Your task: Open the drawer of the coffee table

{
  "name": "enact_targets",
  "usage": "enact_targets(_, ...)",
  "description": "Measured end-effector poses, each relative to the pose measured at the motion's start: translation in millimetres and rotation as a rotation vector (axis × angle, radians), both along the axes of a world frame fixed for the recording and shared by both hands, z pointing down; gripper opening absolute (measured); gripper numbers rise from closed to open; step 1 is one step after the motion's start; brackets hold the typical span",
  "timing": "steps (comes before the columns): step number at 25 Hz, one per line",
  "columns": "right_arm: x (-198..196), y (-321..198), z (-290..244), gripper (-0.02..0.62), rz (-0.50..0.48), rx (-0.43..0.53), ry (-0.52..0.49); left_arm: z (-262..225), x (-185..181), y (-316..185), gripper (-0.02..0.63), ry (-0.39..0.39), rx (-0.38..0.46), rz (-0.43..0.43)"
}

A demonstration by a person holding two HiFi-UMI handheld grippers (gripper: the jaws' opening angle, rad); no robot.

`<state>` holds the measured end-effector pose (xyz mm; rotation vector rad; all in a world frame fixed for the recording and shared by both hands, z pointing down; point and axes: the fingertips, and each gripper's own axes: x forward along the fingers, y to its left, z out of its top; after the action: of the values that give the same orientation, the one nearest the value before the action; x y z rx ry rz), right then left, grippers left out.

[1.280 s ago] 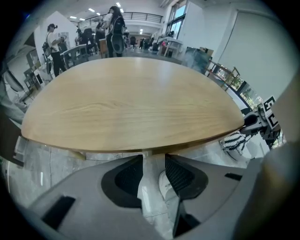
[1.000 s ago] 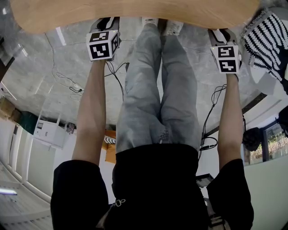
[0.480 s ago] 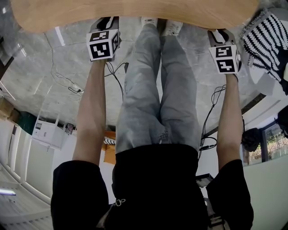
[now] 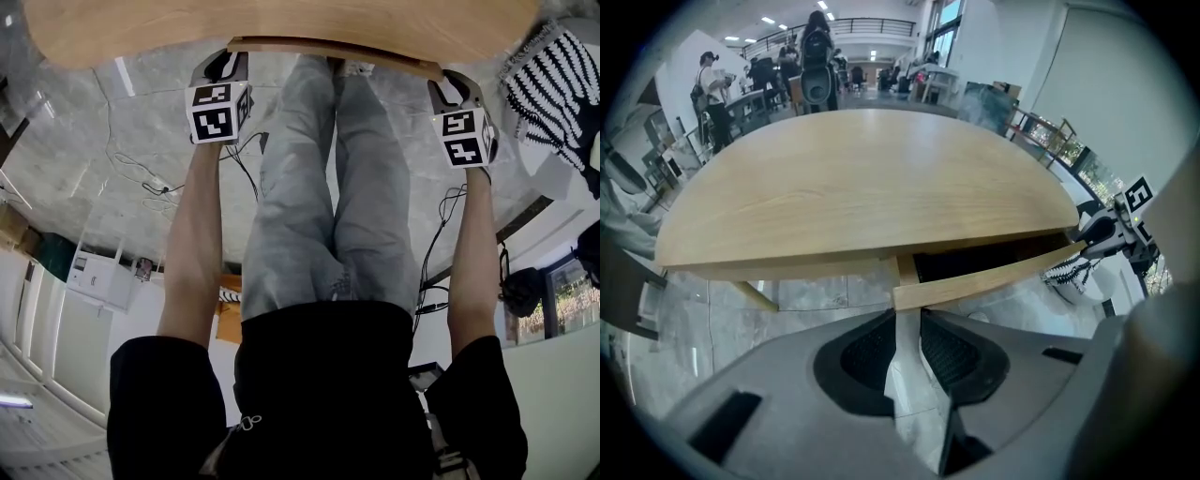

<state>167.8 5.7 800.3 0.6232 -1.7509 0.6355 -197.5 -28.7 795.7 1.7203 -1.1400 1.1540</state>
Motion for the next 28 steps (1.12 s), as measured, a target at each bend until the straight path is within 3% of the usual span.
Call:
enact_targets(18,-14.6,98.7,-5.8,0.117,-0.106,-0.172,-0.02,-6.6,-14.6,98.7,0.06,-0.024,-0.169,0.016)
enact_targets(22,-15.5,105.3,-5.0,0.117,-0.095,-0.177,-0.013,-6.0,-17.6,102.5,0.045,-0.031,-0.168,0.016)
enact_targets(28,-17.3,113.6,1.8,0.117,-0.16,-0.204,0.009,0.8,-20.4,109.8,0.038,-0.061,-0.199,0.025)
